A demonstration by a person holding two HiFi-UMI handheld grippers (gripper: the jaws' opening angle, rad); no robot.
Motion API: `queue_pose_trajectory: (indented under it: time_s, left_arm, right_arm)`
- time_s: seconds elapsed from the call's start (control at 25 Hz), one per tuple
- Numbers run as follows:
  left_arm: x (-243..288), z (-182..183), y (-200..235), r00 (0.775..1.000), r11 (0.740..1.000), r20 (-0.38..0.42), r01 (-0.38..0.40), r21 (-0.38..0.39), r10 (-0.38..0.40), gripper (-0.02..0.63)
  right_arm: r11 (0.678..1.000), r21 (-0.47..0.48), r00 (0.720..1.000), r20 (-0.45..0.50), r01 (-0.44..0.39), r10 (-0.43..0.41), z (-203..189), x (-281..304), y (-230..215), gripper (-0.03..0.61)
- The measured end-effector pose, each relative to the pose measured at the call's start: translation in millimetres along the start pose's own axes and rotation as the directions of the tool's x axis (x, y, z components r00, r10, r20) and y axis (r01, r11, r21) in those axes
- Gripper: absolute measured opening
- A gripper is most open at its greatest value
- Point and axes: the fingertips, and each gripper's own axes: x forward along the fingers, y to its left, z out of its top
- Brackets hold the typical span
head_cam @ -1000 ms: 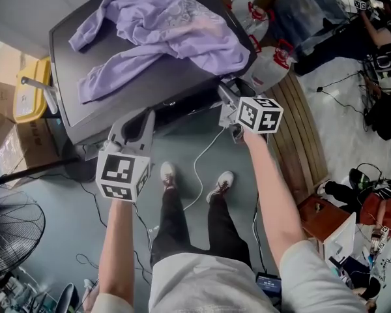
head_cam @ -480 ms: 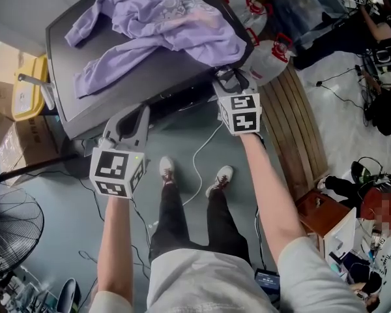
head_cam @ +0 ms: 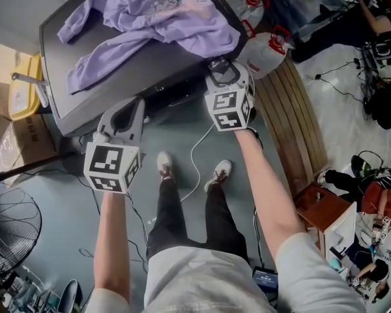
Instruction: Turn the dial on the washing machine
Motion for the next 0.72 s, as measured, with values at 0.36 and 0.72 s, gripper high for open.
queue_pose_trajectory:
  time_s: [0.36, 0.72]
  left_arm:
    - [3.7, -1.6, -7.8, 1.0, 1.0, 0.002, 0.011, 0.013, -0.011, 0.015]
    - [6.1, 0.2, -10.3, 1.0, 0.999, 0.007, 0.003, 0.034, -0.004, 0.015]
  right_arm:
    - [0.944, -0.308, 0.993, 0.047, 0.119, -0.11, -1.7, -2.6, 5.2, 0.281]
    - [0.871, -0.465, 0.987, 0.086, 0.158, -0.133, -1.1, -3.6, 7.8, 0.281]
